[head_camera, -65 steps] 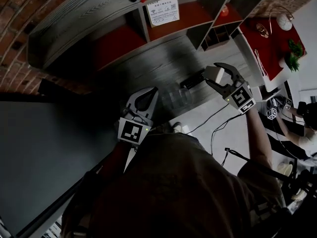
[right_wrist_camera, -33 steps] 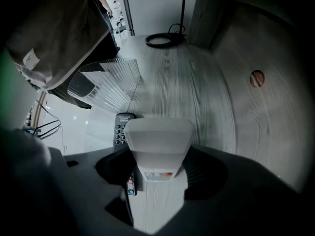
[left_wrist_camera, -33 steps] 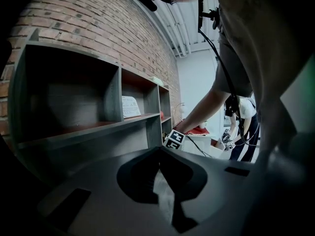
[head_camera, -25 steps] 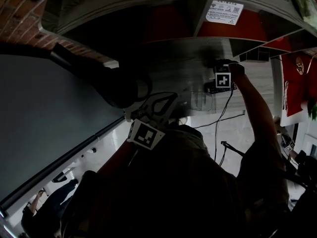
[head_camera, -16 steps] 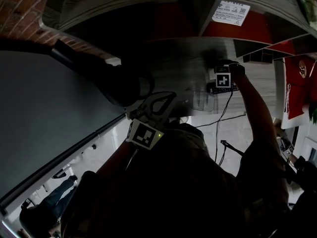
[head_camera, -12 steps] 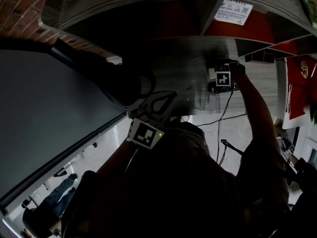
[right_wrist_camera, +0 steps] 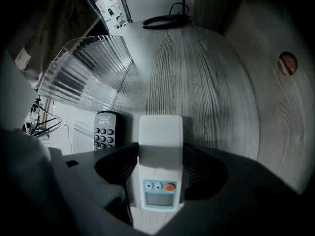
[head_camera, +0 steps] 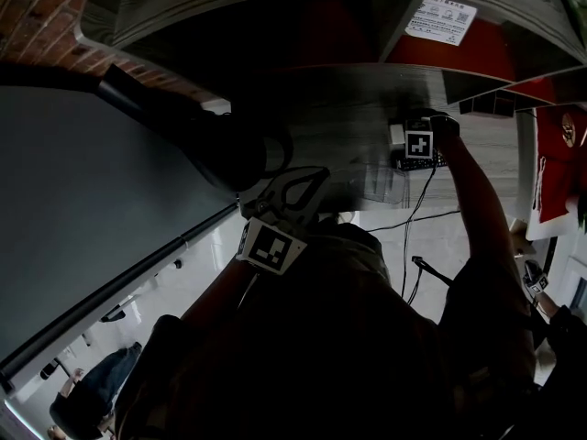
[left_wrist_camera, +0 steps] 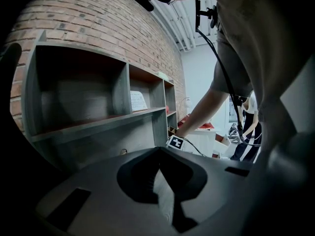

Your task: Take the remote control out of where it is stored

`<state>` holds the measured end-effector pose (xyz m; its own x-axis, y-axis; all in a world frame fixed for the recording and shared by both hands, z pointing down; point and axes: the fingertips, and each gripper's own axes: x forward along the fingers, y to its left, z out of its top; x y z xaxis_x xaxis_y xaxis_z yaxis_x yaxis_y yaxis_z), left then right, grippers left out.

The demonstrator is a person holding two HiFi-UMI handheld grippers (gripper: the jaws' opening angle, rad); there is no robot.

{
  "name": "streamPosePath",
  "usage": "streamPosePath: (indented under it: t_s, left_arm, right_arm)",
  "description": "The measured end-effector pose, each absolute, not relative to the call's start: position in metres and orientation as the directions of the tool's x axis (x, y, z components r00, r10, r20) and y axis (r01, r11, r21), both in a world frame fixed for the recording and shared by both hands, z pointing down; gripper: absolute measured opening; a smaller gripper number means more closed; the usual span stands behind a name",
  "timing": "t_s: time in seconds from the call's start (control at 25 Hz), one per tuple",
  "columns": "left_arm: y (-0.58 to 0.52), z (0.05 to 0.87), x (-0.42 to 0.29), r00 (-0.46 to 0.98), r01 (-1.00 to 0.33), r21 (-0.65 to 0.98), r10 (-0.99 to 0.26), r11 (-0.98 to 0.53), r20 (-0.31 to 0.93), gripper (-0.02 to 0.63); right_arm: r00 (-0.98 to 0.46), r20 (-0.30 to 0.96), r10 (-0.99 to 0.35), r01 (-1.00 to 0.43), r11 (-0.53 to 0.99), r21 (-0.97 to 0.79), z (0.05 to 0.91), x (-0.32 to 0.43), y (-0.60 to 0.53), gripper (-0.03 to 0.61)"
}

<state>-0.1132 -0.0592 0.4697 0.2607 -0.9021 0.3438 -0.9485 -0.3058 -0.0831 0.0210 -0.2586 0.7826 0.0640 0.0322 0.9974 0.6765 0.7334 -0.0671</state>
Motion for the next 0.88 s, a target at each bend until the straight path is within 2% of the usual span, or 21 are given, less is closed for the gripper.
streamPosePath:
  t_s: [0.68,0.88]
  left_arm:
    - [-0.06,0.47,-0.113,0.268,-0.946,-0.083,-0.902,-0.313,0.339,0.011]
    - [-0.062,0.463,-0.113,0.293,-0.927,-0.126,-0.893,-0.352,0.342,0.011]
  right_arm:
    - [0.061,0.998,0.002,0.673,0.739,-0.043,0.779,0.025,-0.262,0.296]
    - [0.037,0.999,-0.015,0.651,0.759,-0.012,0.769,0.019,-0.264,0.296]
